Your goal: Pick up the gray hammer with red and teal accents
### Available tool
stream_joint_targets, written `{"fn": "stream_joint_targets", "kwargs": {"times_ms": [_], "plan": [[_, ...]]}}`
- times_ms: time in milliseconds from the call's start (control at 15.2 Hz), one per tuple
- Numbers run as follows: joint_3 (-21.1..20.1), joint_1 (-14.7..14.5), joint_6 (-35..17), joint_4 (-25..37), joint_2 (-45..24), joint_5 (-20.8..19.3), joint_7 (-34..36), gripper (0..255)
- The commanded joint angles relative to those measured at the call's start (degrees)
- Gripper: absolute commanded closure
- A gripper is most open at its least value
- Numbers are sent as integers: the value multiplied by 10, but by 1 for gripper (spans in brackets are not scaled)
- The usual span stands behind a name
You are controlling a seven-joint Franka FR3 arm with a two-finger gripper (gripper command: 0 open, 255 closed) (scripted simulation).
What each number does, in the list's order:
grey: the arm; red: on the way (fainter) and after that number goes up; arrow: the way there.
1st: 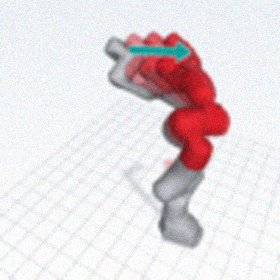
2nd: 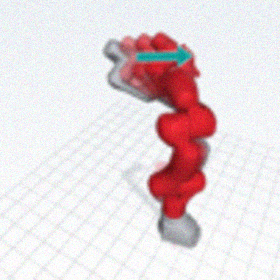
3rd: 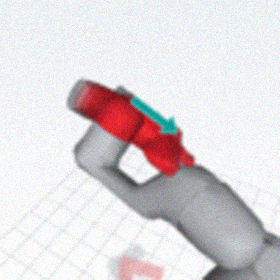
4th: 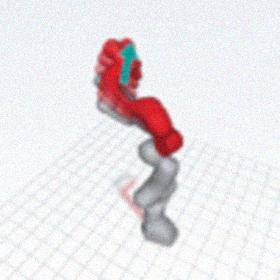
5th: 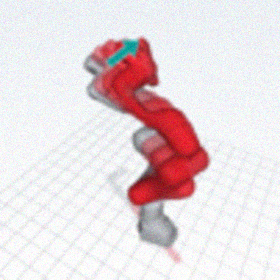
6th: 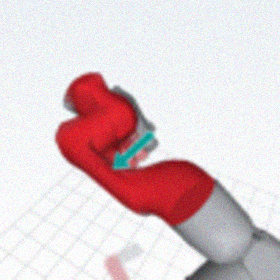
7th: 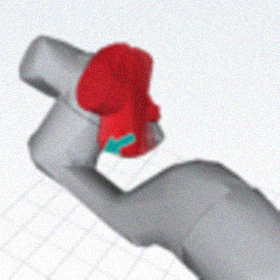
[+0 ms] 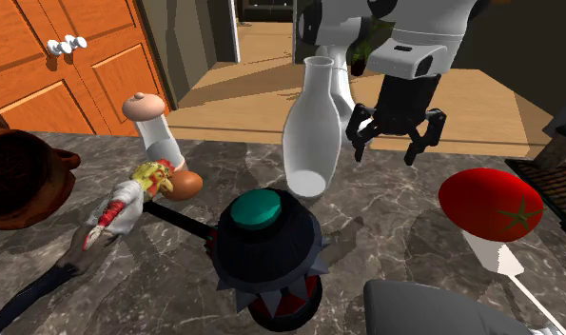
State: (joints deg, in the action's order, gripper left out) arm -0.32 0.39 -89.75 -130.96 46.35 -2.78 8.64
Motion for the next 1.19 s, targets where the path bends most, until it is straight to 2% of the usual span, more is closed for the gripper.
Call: {"fn": "stream_joint_targets", "kwargs": {"times_ms": [0,396,726,1122], "plan": [[0,0,0,0,0,0,0,0],[94,-2,-69,-19,8,-57,-146,0],[173,-7,-131,-5,-16,-85,-270,0],[281,-45,-200,47,-74,-92,-416,0]]}}
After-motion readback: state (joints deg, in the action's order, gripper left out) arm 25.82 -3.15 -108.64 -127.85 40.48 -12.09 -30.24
